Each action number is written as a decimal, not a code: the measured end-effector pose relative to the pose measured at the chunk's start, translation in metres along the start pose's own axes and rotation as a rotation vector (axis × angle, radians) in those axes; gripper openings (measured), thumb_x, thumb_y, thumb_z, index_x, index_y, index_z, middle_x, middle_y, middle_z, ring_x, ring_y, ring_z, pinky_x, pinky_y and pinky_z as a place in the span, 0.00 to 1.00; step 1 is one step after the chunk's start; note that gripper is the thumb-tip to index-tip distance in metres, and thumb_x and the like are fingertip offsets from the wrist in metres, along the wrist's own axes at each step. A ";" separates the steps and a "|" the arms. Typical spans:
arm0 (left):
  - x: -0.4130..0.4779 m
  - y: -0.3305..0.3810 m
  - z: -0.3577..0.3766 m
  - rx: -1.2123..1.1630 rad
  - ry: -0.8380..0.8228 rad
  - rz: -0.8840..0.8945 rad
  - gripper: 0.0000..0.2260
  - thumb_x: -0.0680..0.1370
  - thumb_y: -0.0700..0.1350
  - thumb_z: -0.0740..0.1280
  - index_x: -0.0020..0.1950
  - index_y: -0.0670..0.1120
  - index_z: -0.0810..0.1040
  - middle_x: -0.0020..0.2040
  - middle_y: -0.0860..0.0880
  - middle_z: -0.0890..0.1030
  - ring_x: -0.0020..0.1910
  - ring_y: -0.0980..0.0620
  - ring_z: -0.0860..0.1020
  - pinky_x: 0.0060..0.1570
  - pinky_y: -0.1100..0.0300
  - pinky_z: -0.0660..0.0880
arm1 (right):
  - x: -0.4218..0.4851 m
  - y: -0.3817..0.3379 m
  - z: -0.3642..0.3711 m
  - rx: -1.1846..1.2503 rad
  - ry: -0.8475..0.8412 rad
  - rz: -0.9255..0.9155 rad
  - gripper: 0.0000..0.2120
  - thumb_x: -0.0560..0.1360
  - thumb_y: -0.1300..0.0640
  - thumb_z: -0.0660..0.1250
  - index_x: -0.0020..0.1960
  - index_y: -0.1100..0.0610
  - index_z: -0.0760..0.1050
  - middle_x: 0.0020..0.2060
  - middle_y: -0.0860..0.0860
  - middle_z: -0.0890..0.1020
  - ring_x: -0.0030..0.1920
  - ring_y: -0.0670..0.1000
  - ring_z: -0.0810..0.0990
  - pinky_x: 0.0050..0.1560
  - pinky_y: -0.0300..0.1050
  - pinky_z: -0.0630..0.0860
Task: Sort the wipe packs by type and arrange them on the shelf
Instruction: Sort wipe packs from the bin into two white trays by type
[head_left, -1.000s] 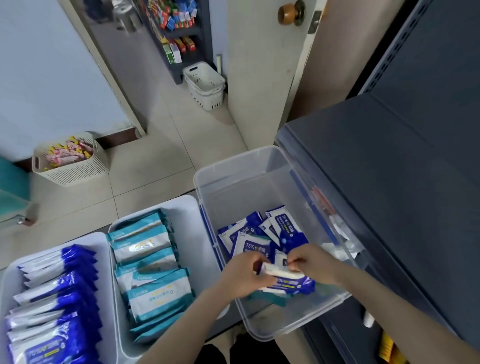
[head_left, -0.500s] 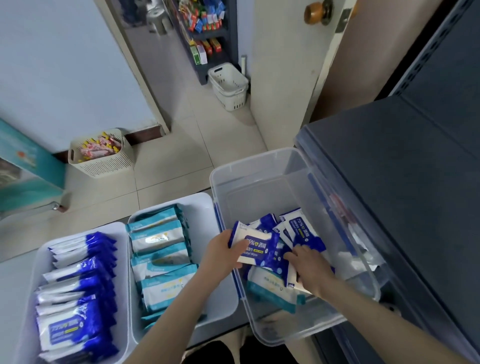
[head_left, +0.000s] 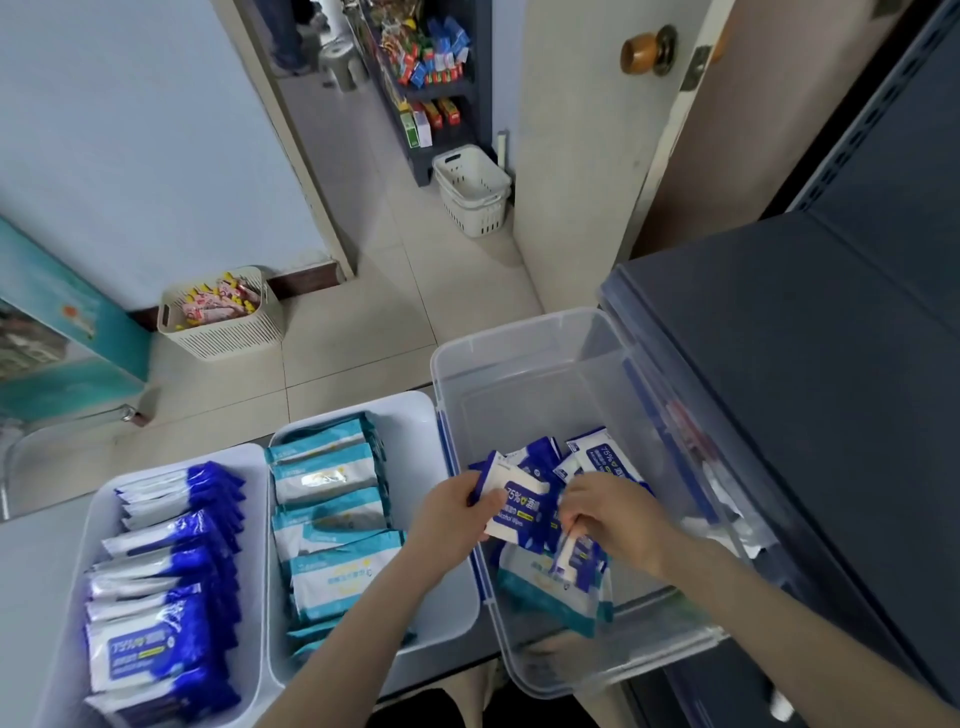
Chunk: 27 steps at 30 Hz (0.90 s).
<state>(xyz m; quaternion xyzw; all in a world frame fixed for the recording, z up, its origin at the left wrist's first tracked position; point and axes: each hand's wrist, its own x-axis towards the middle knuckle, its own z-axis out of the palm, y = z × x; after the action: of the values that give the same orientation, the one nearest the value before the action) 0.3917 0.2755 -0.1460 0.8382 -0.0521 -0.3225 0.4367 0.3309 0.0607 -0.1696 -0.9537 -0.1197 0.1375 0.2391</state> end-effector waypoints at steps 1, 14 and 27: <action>-0.001 0.001 0.004 0.012 -0.031 0.006 0.08 0.80 0.50 0.63 0.50 0.47 0.77 0.45 0.48 0.83 0.44 0.50 0.83 0.49 0.48 0.81 | 0.004 -0.008 -0.006 0.025 0.063 -0.025 0.08 0.72 0.63 0.65 0.41 0.53 0.80 0.41 0.48 0.79 0.43 0.48 0.75 0.45 0.46 0.75; -0.019 -0.007 0.013 -0.302 -0.054 -0.043 0.05 0.78 0.43 0.67 0.54 0.48 0.75 0.48 0.51 0.83 0.45 0.56 0.83 0.41 0.63 0.80 | 0.007 -0.022 0.000 0.603 0.065 0.401 0.16 0.76 0.50 0.67 0.62 0.48 0.72 0.54 0.40 0.77 0.54 0.41 0.77 0.53 0.43 0.78; -0.027 -0.005 0.001 -0.352 0.135 -0.070 0.07 0.74 0.42 0.72 0.51 0.49 0.78 0.39 0.56 0.84 0.37 0.60 0.83 0.33 0.65 0.78 | 0.016 -0.004 0.023 0.570 0.305 0.642 0.13 0.78 0.55 0.63 0.62 0.55 0.74 0.56 0.48 0.79 0.54 0.47 0.77 0.49 0.36 0.72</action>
<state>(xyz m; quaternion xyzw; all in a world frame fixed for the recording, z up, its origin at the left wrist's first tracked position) 0.3686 0.2880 -0.1372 0.7698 0.0637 -0.2847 0.5678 0.3379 0.0782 -0.1908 -0.8480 0.2612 0.0902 0.4523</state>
